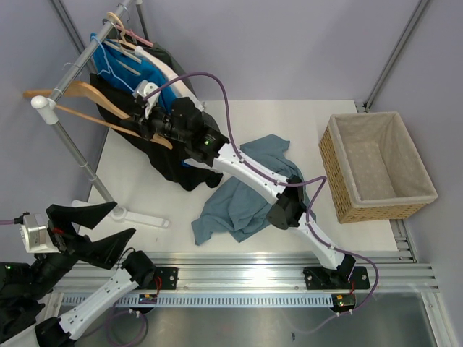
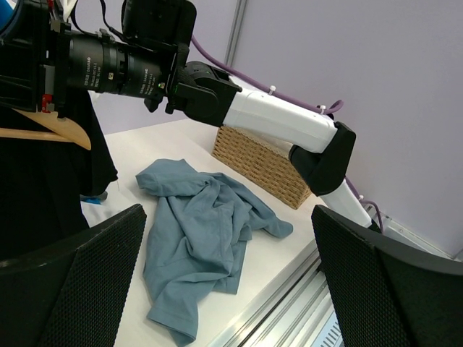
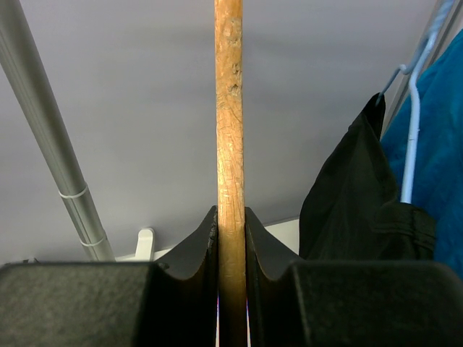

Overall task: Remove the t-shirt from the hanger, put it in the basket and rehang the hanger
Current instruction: Place the hanger at the clothesline.

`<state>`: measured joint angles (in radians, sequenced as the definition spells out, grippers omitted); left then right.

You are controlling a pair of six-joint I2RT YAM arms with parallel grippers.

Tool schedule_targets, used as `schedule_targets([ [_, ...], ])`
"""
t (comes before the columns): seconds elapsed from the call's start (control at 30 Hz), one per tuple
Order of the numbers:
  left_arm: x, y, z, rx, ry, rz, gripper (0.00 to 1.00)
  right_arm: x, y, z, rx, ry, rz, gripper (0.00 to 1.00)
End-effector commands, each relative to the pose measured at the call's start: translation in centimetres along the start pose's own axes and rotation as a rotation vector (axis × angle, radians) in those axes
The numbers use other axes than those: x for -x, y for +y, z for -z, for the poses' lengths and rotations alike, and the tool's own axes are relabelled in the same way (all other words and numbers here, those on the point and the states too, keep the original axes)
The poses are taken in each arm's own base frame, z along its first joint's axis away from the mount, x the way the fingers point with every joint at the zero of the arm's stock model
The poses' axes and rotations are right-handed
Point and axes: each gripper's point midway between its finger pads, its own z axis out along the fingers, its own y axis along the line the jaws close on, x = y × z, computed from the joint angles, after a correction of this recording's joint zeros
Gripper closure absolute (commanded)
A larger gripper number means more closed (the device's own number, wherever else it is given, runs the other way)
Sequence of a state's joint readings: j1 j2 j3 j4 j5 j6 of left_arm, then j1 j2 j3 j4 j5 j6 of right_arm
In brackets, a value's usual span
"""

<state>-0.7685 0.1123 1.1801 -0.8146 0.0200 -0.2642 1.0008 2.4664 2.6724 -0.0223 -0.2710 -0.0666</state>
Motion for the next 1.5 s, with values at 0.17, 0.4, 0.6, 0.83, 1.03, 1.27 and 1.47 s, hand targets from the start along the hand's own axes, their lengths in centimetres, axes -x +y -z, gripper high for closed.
schedule_targets([
  [0.17, 0.8, -0.8, 0.9, -0.045, -0.054, 0.009, 0.01, 3.6, 1.2, -0.7, -0.024, -0.129, 0.049, 1.0],
  [0.4, 0.8, -0.4, 0.8, -0.024, -0.054, 0.005, 0.01, 2.9, 1.2, -0.7, -0.028, -0.108, 0.03, 1.0],
  [0.6, 0.6, -0.5, 0.5, -0.025, -0.044, 0.01, 0.01, 1.8, 1.6, -0.5, -0.034, -0.056, 0.031, 1.0],
  [0.83, 0.5, -0.3, 0.6, -0.016, -0.046, 0.01, 0.01, -0.1, 3.7, -0.7, -0.034, 0.019, 0.086, 1.0],
  [1.03, 0.5, -0.3, 0.6, -0.017, -0.048, 0.012, 0.01, -0.5, 2.5, -0.3, -0.111, 0.039, 0.07, 0.55],
  [1.27, 0.7, 2.0, -2.1, 0.117, 0.001, -0.016, 0.01, 1.8, 1.3, 3.0, -0.211, 0.1, 0.054, 0.06],
  [1.47, 1.0, 3.2, -6.4, 0.198, 0.074, -0.054, 0.01, 6.6, -0.8, 10.7, -0.388, 0.12, 0.093, 0.01],
])
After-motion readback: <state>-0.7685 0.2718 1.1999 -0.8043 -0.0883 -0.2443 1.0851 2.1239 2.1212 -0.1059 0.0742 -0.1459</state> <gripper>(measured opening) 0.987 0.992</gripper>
